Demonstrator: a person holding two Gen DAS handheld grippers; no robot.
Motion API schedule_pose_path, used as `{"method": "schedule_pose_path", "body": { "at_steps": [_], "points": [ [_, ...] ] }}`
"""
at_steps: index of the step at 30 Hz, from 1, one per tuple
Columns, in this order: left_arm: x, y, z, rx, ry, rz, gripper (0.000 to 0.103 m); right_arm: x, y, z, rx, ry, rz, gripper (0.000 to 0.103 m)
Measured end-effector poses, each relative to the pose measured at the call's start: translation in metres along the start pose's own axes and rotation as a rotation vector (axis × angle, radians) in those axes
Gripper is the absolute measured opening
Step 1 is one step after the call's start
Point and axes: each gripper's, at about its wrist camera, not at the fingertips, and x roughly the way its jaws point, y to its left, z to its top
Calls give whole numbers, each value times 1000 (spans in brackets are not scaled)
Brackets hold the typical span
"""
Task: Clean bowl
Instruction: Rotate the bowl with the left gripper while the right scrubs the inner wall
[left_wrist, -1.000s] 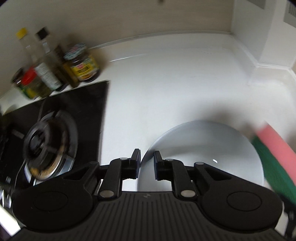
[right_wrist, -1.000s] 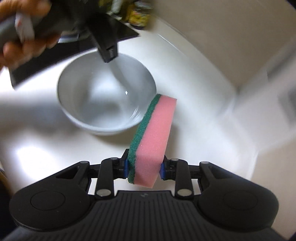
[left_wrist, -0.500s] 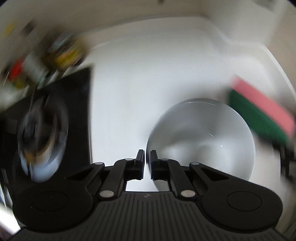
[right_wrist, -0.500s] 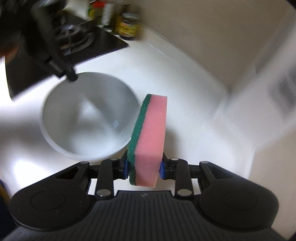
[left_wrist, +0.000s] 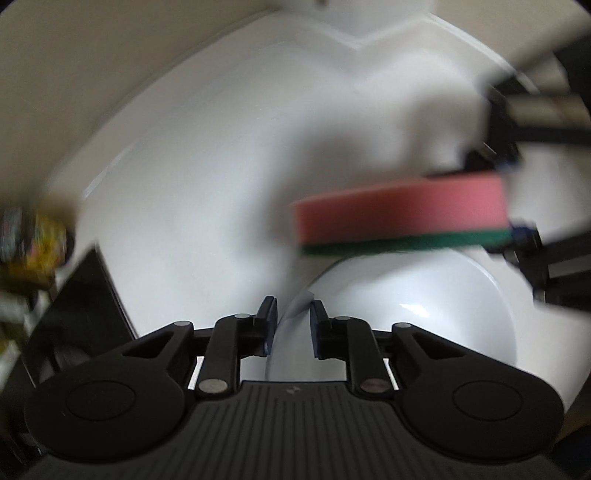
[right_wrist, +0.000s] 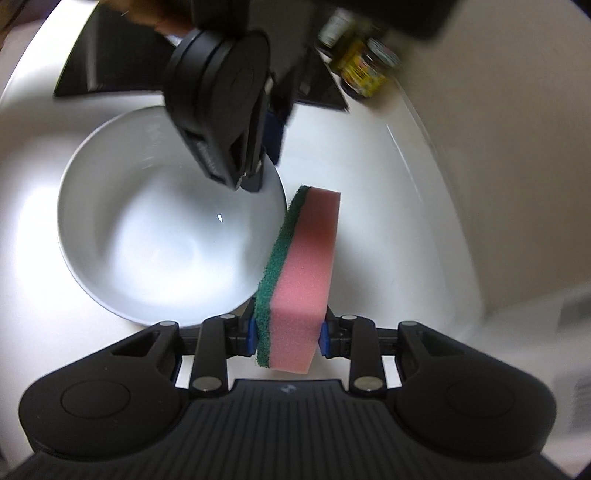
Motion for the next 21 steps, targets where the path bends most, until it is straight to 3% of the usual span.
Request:
{"method": "schedule_pose_path", "body": {
  "at_steps": [8,15,18,21],
  "points": [
    [-3,-1,-24,-294,-47,141,22,-10,52,-27,336,69,-123,26],
    [-12,2,-57,-683,-30,243,19,-44,96,-53,658,44,-112,26],
    [-21,-2,-75,-783,-22,186,11,-51,93,-63,737,23,-104,26],
    [-25,1,-79,-724,13,98,6,-52,67,-73,715,9,-101,26]
  ]
}}
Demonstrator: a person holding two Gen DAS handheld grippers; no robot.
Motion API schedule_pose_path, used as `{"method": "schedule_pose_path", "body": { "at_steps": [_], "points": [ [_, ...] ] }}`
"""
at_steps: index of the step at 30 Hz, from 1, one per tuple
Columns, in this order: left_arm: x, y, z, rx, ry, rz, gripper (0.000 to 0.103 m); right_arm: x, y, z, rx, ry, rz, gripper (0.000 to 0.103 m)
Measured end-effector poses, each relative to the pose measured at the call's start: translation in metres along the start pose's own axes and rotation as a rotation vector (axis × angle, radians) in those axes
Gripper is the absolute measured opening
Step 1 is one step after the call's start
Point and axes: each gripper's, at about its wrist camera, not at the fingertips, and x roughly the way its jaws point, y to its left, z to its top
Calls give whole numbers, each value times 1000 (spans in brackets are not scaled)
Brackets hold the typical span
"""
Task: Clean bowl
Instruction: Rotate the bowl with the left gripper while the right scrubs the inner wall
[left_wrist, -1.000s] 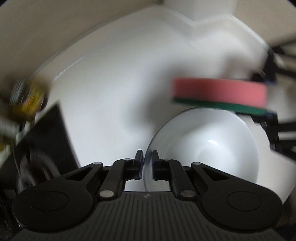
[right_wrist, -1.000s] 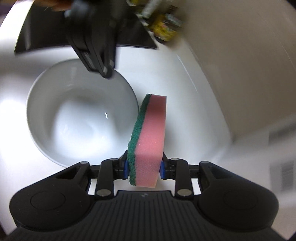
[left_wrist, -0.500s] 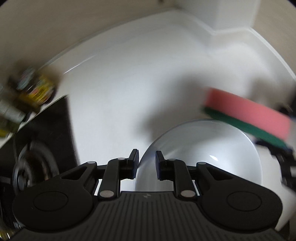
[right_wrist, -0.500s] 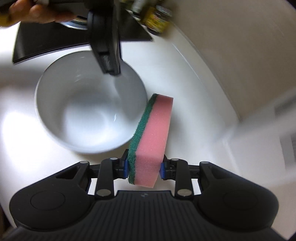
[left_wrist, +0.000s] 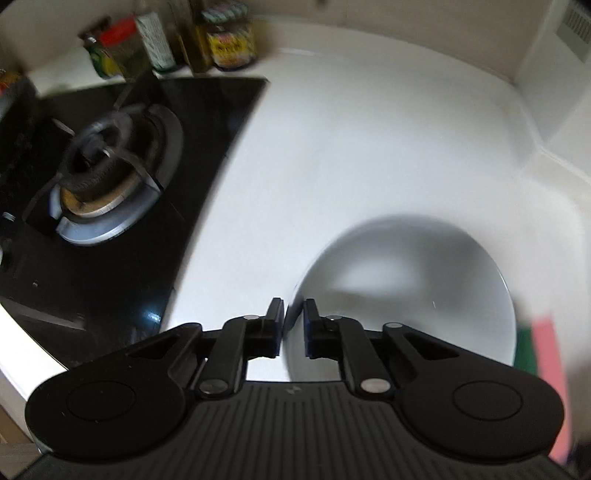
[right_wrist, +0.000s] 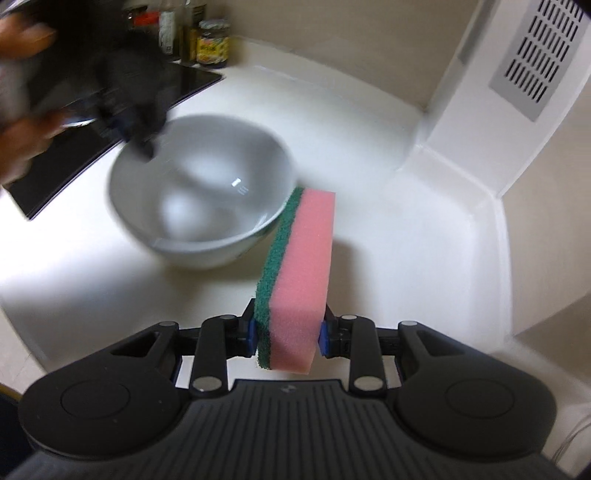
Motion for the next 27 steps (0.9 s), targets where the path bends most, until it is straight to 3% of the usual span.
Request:
{"method": "schedule_pose_path", "body": {
  "at_steps": [5,11,14,16,17,21,24,27],
  "points": [
    [-11,-12,34,381,21,-97,5,35,-29,46,-155,6,108,26],
    [8,-57,52,869,75,-88,9,68,-16,103,-568,14,199,26],
    [11,-74,46,1050,40,-82,11,67,-7,113,-708,27,214,26],
    [12,-80,44,1113,28,-98,14,73,-7,118,-717,54,237,26],
    [14,-82,45,1101,39,-113,16,75,-7,119,-710,70,247,26],
    [14,-72,53,889,50,-151,20,73,-7,101,-594,90,243,26],
    [10,-59,43,739,-6,-111,22,66,-8,84,-492,69,222,26],
    [7,-49,37,582,-36,-51,22,54,0,59,-344,46,143,26]
  ]
}}
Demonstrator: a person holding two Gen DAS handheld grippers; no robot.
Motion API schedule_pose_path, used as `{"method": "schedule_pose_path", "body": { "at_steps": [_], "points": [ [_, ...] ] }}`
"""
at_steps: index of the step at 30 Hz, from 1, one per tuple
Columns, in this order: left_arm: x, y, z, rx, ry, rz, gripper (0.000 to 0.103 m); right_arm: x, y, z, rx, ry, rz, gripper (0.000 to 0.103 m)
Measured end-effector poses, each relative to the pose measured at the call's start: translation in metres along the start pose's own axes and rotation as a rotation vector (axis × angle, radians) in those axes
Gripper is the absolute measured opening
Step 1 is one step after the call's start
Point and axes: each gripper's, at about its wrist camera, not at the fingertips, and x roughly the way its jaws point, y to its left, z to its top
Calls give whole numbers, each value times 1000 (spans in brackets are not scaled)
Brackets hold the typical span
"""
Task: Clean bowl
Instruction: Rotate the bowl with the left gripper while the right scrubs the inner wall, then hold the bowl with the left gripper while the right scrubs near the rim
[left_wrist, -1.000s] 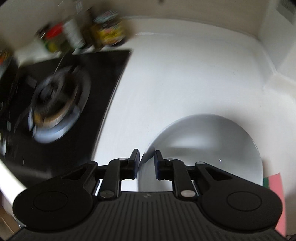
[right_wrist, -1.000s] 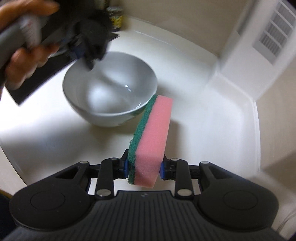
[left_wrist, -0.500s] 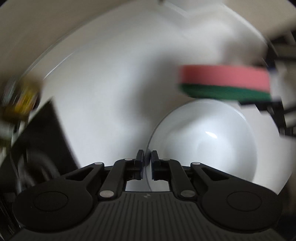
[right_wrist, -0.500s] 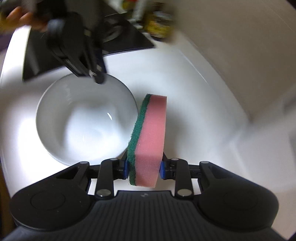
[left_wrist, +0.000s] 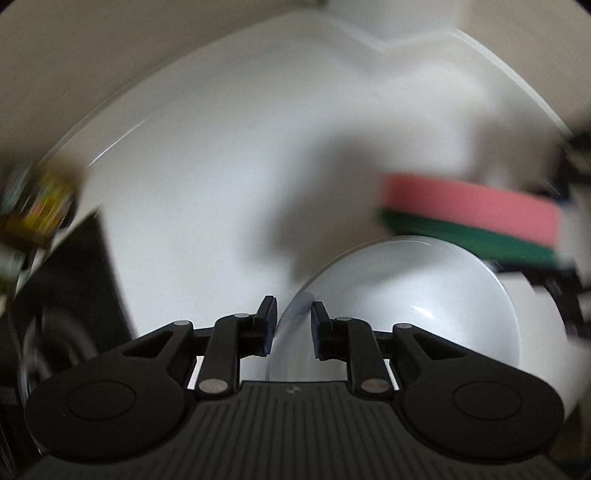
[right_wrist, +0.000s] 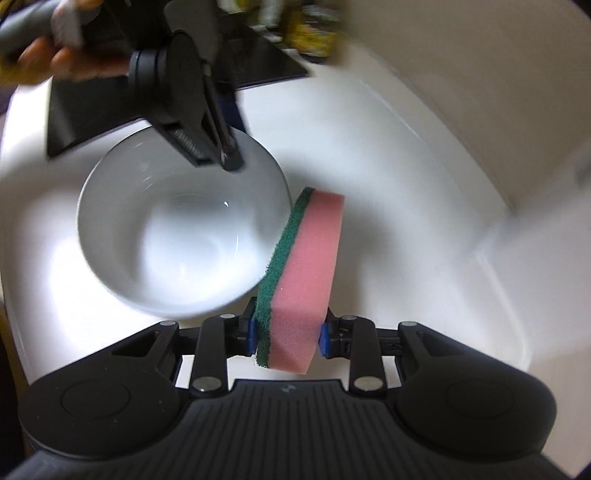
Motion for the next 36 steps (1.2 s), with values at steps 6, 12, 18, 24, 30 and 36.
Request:
{"method": "schedule_pose_path", "body": {
  "at_steps": [6,12,18,24,30,36],
  "points": [
    [-7,17,-33,-484,-12,172,20,-26,45,-35,319,-50,-93,26],
    [-35,3,-82,-681,12,93,8,-35,59,-45,452,-86,-164,26],
    [-34,17,-67,-461,106,-37,12,-32,39,-20,155,-87,-279,26],
    [-39,20,-31,-233,81,25,6,-5,57,17,-289,-18,-409,26],
    [-41,1,2,48,-82,113,6,22,68,32,-419,-1,-477,26],
    [7,-2,27,306,-15,89,0,19,58,28,-377,-31,-434,26]
  ]
}}
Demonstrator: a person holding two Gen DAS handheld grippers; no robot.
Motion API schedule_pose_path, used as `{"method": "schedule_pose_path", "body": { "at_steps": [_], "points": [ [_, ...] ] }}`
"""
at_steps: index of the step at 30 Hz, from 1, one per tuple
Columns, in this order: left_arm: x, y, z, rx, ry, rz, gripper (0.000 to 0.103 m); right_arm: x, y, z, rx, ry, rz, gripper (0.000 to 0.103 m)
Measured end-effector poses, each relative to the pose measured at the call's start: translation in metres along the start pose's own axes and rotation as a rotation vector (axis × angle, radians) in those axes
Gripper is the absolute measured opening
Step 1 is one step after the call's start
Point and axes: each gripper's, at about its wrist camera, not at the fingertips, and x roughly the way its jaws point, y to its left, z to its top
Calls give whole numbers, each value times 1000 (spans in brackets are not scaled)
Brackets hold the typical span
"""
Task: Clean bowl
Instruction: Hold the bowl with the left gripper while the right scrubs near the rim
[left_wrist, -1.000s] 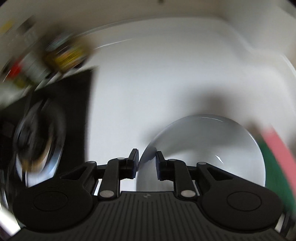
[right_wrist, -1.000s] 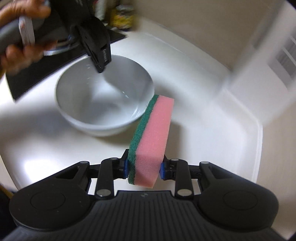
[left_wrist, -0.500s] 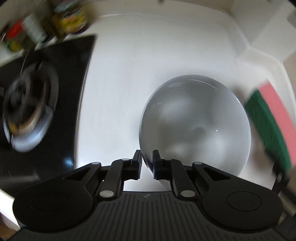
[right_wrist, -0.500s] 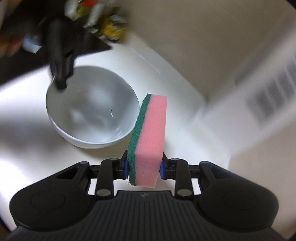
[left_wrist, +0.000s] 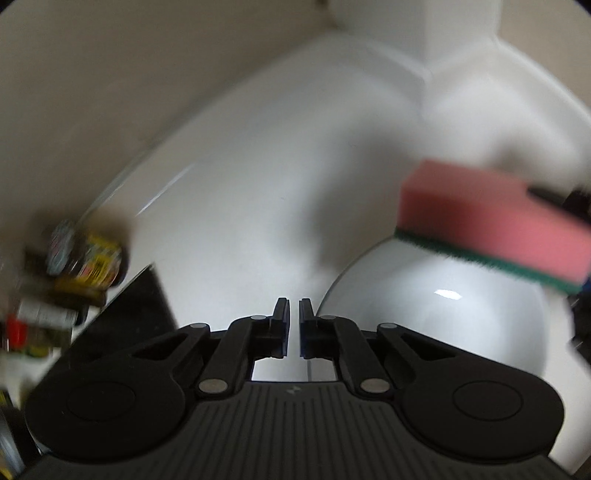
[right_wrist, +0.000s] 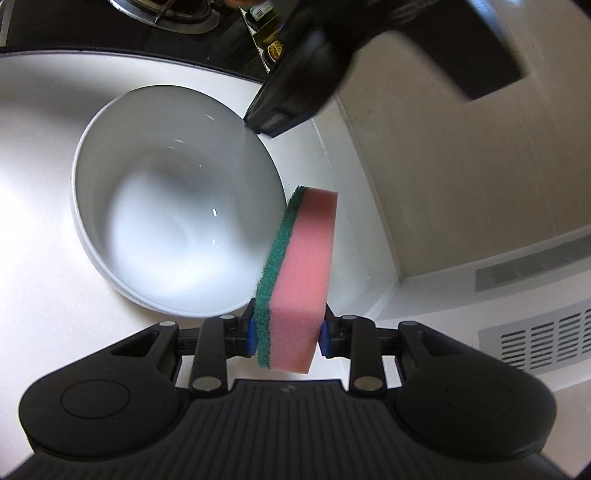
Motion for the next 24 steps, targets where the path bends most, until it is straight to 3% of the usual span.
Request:
{"method": "schedule_pose_path", "body": {
  "at_steps": [3,4,6,16,24],
  "points": [
    [5,9,5,14,4,-71,0,0,-7,-4,37,-15,39,26],
    [3,14,6,-17,12,-115,0,1,-10,-4,51,-14,53,26],
    [-1,15,3,-94,41,-131,0,1,-10,-5,58,-8,70,26],
    [-5,-2,-46,-323,9,42,0,-12,8,-10,74,7,91,26],
    [-2,18,-69,-513,70,39,0,-51,35,-25,285,66,100,26]
  ]
}}
